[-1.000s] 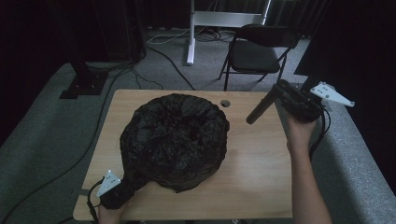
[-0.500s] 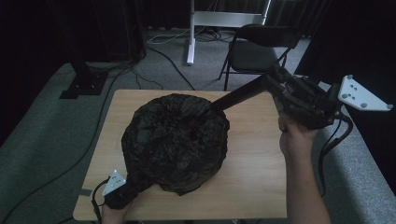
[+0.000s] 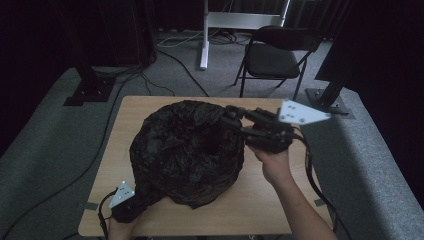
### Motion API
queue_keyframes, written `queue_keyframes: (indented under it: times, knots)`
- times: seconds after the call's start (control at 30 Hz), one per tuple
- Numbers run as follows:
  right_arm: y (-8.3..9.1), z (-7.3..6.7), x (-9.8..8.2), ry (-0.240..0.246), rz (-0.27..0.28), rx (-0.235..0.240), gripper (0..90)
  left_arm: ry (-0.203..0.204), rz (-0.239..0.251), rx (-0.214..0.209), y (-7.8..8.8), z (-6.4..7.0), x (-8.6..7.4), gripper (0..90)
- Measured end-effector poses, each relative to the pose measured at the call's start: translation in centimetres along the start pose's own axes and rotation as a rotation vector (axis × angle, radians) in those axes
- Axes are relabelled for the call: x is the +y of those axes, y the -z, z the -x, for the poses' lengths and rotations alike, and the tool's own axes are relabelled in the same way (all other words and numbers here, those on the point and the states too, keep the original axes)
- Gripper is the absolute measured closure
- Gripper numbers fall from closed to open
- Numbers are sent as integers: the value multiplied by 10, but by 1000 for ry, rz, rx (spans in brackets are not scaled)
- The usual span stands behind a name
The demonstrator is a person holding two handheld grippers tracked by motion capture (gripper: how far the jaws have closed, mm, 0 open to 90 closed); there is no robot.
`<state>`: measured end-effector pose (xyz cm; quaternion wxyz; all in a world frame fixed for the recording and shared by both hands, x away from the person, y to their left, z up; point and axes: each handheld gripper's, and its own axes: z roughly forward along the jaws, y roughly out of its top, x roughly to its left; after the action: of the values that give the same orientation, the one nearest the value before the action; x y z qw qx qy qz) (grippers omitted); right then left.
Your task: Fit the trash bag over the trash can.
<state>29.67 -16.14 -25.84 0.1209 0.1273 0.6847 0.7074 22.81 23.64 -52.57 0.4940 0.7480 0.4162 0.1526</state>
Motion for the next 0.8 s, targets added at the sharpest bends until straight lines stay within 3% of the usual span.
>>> queue_keyframes:
  times: [0.1,0.2,0.37,0.5,0.6,0.8]
  knots:
    - [-14,4,-21,-38,-86,-3,620,-3,-5,-6,-2,1,0,840]
    - [-20,7,-35,-66,-118,8,621,-3,-7,-14,-2,1,0,840]
    - [-23,11,-48,-77,-177,-12,623,-6,-10,-23,-3,3,0,840]
    - [-26,14,-58,-72,-267,-51,623,-10,-18,-26,-5,4,0,840]
    - [-26,14,-60,-74,-274,-47,623,-11,-17,-29,-6,4,0,840]
    - [-21,16,-48,-98,-206,-18,623,-12,-14,-28,-6,4,1,839]
